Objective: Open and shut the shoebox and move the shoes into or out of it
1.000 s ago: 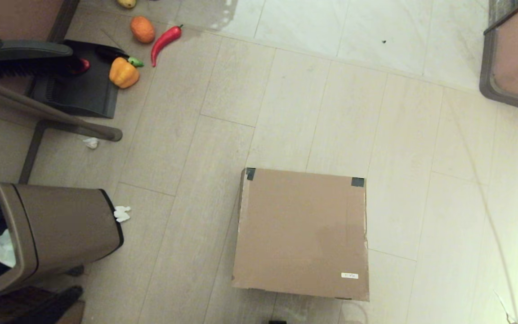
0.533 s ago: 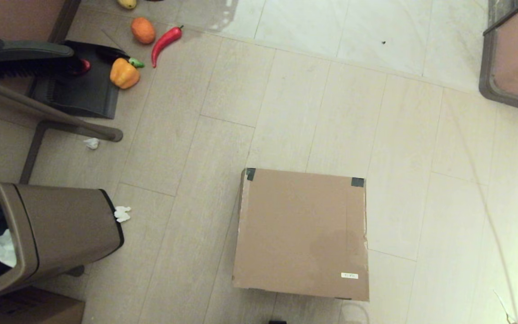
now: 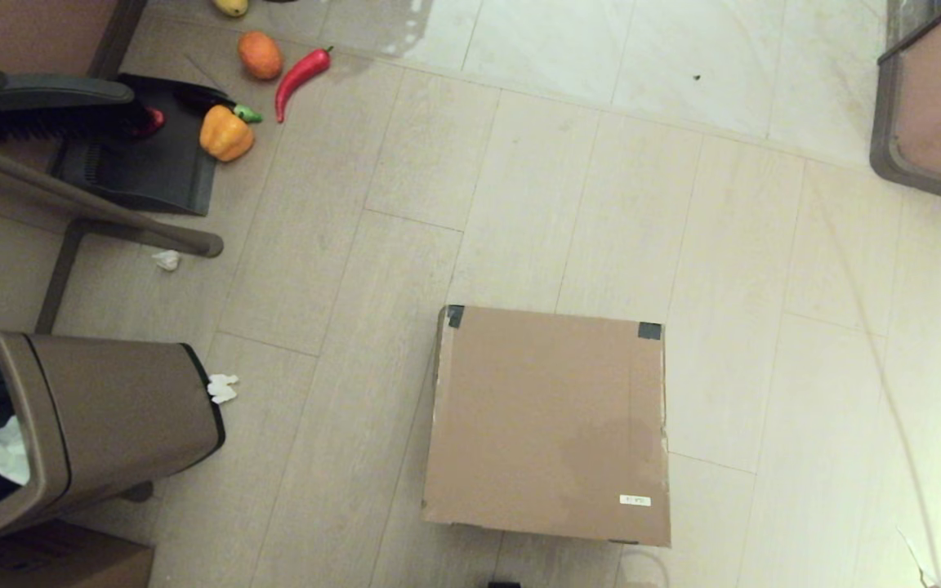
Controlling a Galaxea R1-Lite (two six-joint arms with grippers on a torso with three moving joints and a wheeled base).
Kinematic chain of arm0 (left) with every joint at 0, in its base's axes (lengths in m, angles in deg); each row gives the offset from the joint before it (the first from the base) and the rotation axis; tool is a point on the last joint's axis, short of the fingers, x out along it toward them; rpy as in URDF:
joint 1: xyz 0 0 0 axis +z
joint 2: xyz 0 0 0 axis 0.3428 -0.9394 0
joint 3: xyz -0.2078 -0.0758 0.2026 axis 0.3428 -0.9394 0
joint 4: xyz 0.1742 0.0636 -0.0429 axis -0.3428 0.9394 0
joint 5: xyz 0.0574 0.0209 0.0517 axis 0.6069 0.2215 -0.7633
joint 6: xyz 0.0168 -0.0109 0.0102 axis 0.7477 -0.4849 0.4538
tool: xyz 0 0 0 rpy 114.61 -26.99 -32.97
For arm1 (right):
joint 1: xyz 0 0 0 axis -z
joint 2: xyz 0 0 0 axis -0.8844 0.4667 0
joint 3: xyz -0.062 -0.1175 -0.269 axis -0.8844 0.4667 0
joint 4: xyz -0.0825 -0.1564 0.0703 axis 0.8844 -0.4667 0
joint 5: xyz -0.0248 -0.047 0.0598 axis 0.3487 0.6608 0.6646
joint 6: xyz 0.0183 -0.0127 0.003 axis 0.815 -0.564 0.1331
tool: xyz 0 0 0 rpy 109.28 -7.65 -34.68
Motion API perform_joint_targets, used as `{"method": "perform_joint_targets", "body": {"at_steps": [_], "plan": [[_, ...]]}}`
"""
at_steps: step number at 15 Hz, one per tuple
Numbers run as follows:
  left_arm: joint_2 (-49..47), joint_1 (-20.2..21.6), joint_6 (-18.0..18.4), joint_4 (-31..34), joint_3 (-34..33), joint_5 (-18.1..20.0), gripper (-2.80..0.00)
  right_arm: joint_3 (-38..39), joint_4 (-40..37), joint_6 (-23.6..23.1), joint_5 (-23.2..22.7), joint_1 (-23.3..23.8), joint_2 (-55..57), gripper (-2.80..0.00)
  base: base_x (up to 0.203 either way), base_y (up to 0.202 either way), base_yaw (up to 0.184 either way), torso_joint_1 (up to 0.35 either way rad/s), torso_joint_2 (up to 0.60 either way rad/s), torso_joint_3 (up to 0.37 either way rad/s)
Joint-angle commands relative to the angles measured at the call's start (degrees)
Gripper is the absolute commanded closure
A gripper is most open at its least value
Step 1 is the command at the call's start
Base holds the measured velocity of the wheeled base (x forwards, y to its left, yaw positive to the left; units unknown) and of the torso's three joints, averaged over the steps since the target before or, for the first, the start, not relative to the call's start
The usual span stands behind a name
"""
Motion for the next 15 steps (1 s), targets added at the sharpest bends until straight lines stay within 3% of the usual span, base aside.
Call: {"method": "perform_joint_targets", "body": {"at_steps": [1, 3, 8, 11, 13, 15], "plan": [[1.52, -1.26, -0.01, 0.24, 0.02, -1.28, 0.00, 0.05, -0.09, 0.10, -0.09, -2.63, 0.04, 0.00, 0.000, 0.000, 0.000, 0.000, 0.00, 0.000], [1.33, -0.65, 0.10, 1.60, 0.39, -1.69, 0.00, 0.02, -0.10, 1.04, -0.02, -6.88, -1.67, 0.00, 0.000, 0.000, 0.000, 0.000, 0.00, 0.000], [9.19, 2.43, 1.66, 2.72, 0.46, -2.66, 0.00, 0.02, 0.18, 2.45, 2.10, -8.36, -16.10, 0.00, 0.000, 0.000, 0.000, 0.000, 0.00, 0.000], [17.55, 3.04, 2.68, 5.02, 0.94, -2.17, 0.00, 0.05, 0.00, 3.26, 2.27, -8.55, -16.03, 0.00, 0.000, 0.000, 0.000, 0.000, 0.00, 0.000], [17.62, 3.13, 6.69, 4.86, 0.30, 0.42, 0.00, 0.05, 0.00, 2.87, 2.27, -8.55, -16.03, 0.00, 0.000, 0.000, 0.000, 0.000, 0.00, 0.000], [17.60, 3.13, 7.19, 4.82, 0.29, 0.74, 0.00, 0.05, 0.00, 2.74, 2.19, -8.55, -16.03, 0.00, 0.000, 0.000, 0.000, 0.000, 0.00, 0.000]]}}
